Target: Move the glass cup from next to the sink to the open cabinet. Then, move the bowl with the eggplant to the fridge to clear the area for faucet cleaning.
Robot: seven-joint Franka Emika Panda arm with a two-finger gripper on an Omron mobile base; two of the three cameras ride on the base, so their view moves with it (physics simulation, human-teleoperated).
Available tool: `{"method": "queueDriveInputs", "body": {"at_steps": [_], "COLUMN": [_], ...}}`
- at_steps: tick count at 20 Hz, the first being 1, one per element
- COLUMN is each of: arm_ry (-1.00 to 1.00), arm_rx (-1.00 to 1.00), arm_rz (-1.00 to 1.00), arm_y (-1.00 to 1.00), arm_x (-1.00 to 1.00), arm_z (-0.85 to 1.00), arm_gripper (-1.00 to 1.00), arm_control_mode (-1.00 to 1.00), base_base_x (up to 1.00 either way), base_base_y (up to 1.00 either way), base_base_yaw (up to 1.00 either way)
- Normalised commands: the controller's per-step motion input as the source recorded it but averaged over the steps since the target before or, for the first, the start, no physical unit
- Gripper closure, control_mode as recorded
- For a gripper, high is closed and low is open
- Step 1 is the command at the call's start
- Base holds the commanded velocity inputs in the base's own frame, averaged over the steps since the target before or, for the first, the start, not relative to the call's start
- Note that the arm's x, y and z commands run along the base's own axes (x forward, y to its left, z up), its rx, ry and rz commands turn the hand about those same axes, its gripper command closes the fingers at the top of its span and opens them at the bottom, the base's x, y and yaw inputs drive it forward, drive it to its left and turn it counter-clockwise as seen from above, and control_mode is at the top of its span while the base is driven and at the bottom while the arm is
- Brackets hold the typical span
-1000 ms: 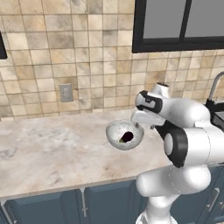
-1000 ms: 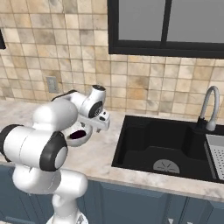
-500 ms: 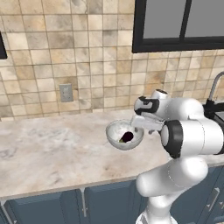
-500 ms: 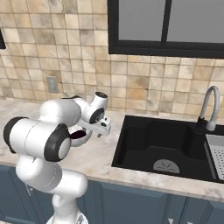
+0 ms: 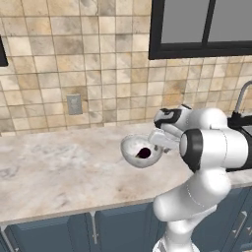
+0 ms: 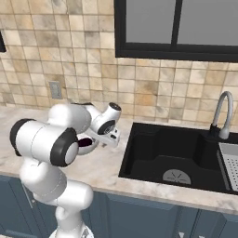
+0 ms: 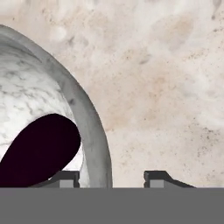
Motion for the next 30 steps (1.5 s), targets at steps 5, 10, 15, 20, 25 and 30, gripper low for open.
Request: {"method": "queueDriveInputs", "body": {"at_steps": [5,10,15,20,25,30], "arm_ry": [-0.03,-0.17,-0.21,-0.23,-0.08,0.00], "arm_rx": [0.00,0.00,0.00,0.00,0.00,0.00], "arm_rz": [0.00,0.00,0.00,-0.05,0.01,0.00], "arm_y": [0.00,0.00,0.00,0.00,0.04,0.00], "arm_x": [-0.02,-0.20,-0.38,-0.81,-0.36,0.00], "arm_z": [0.07,0.79,1.00,1.00,0.40,0.00], "arm_gripper": [1.00,1.00,1.00,1.00,1.00,1.00], "arm_control_mode": [-1.00,-1.00,-1.00,-1.00,1.00,1.00], "base_base_x": [0.00,0.00,0.00,0.00,-0.44,-0.08], "base_base_y": [0.00,0.00,0.00,0.00,0.22,0.09], "base_base_yaw": [0.00,0.00,0.00,0.00,0.26,0.88]}}
